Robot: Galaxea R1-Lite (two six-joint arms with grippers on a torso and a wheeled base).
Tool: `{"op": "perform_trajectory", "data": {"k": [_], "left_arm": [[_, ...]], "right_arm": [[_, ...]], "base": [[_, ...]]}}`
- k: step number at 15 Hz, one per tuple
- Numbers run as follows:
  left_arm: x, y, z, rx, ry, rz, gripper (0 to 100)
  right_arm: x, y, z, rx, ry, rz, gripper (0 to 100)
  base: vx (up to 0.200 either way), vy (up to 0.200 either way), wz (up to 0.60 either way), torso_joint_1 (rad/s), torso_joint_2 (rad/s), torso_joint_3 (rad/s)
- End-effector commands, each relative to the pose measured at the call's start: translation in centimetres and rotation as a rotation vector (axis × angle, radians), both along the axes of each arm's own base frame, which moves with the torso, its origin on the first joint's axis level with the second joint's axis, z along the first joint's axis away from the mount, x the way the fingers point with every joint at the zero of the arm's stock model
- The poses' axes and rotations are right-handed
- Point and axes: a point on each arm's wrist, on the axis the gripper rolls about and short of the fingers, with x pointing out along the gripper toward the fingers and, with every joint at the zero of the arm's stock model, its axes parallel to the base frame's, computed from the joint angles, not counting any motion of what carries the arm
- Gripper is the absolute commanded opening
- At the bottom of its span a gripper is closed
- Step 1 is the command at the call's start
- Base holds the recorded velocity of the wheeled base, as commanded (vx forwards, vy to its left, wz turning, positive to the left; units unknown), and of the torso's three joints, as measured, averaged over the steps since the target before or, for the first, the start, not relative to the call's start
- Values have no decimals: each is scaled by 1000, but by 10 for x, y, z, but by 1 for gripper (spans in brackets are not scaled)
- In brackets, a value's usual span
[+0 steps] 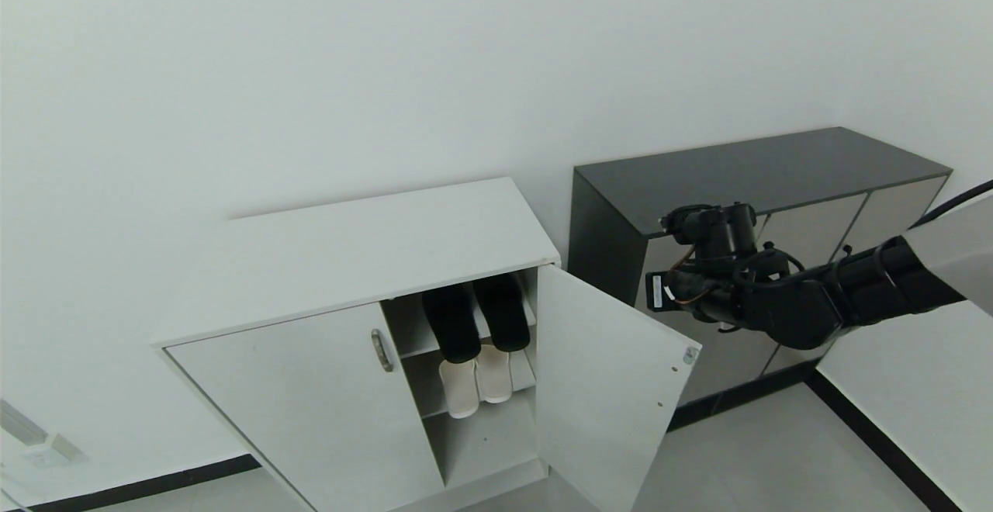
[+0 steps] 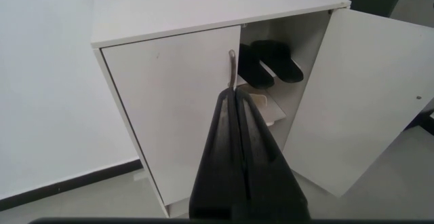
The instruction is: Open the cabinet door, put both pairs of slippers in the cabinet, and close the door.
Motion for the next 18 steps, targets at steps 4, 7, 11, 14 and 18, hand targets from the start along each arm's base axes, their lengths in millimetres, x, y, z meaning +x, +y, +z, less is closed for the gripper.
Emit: {"op": "perform_trajectory", "data": {"k": [4, 7, 11, 14, 18], "left_arm": [[0, 0, 0, 0, 0, 1, 0], [0, 0, 0, -1, 0, 1, 0], [0, 0, 0, -1, 0, 1, 0], [0, 0, 0, -1, 2, 1, 0], [0, 0, 0, -1, 0, 1, 0]], "right_arm": [[-4, 5, -16, -17, 39, 15, 0], [-17, 19, -18, -22, 48, 61, 0], [-42, 42, 0, 2, 13, 140, 0], [-64, 59, 16, 24, -14, 209, 0], [-71, 58, 18, 24, -14, 220, 0]], "base": [[0, 0, 0, 0, 0, 0], [0, 0, 0, 0, 0, 0], [0, 0, 0, 0, 0, 0], [0, 0, 0, 0, 0, 0], [0, 0, 0, 0, 0, 0]]}}
